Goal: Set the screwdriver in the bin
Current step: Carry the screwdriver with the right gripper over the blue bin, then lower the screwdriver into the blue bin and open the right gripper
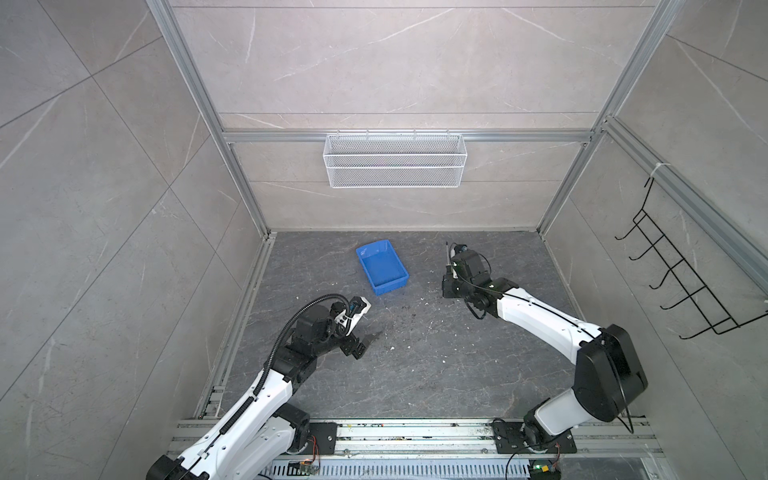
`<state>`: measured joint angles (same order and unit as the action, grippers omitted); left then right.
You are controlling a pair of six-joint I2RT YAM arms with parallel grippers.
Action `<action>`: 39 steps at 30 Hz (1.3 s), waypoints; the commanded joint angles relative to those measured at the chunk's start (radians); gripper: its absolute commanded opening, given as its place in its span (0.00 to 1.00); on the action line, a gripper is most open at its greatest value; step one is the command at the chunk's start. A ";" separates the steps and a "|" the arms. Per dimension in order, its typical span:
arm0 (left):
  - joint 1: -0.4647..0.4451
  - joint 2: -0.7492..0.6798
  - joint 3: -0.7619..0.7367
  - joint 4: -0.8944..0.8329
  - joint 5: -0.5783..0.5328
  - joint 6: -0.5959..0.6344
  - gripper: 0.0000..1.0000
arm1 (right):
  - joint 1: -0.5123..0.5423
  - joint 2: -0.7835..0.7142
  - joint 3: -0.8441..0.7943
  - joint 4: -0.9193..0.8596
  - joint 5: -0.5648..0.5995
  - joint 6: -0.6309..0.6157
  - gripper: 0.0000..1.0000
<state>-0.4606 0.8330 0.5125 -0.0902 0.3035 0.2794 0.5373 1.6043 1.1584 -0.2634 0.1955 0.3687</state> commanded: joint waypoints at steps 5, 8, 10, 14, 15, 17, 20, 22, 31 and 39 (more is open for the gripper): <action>-0.004 0.002 -0.007 0.051 -0.091 -0.052 1.00 | 0.093 0.168 0.179 0.075 0.035 -0.056 0.00; -0.005 -0.003 -0.007 0.044 -0.094 -0.053 1.00 | 0.115 0.242 0.249 0.078 0.011 -0.053 0.00; -0.004 -0.004 -0.007 0.044 -0.100 -0.056 1.00 | 0.128 0.286 0.298 0.078 0.001 -0.054 0.00; -0.004 -0.006 -0.006 0.043 -0.110 -0.059 1.00 | 0.141 0.368 0.385 0.076 -0.025 -0.052 0.00; -0.004 -0.005 -0.007 0.044 -0.114 -0.062 1.00 | 0.142 0.390 0.410 0.072 -0.030 -0.050 0.00; -0.004 -0.002 -0.005 0.045 -0.124 -0.070 1.00 | 0.145 0.428 0.451 0.065 -0.038 -0.050 0.00; -0.004 0.004 -0.004 0.049 -0.146 -0.090 1.00 | 0.147 0.491 0.521 0.050 -0.050 -0.049 0.00; -0.005 0.014 0.001 0.047 -0.179 -0.109 1.00 | 0.149 0.539 0.569 0.035 -0.062 -0.050 0.00; -0.004 0.041 0.019 0.032 -0.219 -0.130 1.00 | 0.154 0.682 0.709 0.040 -0.061 -0.047 0.00; -0.004 0.017 -0.007 0.064 -0.189 -0.097 1.00 | 0.155 0.815 0.853 -0.023 -0.082 -0.040 0.00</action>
<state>-0.4606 0.8715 0.5117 -0.0746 0.1047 0.1715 0.6861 2.3795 1.9549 -0.2489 0.1257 0.3359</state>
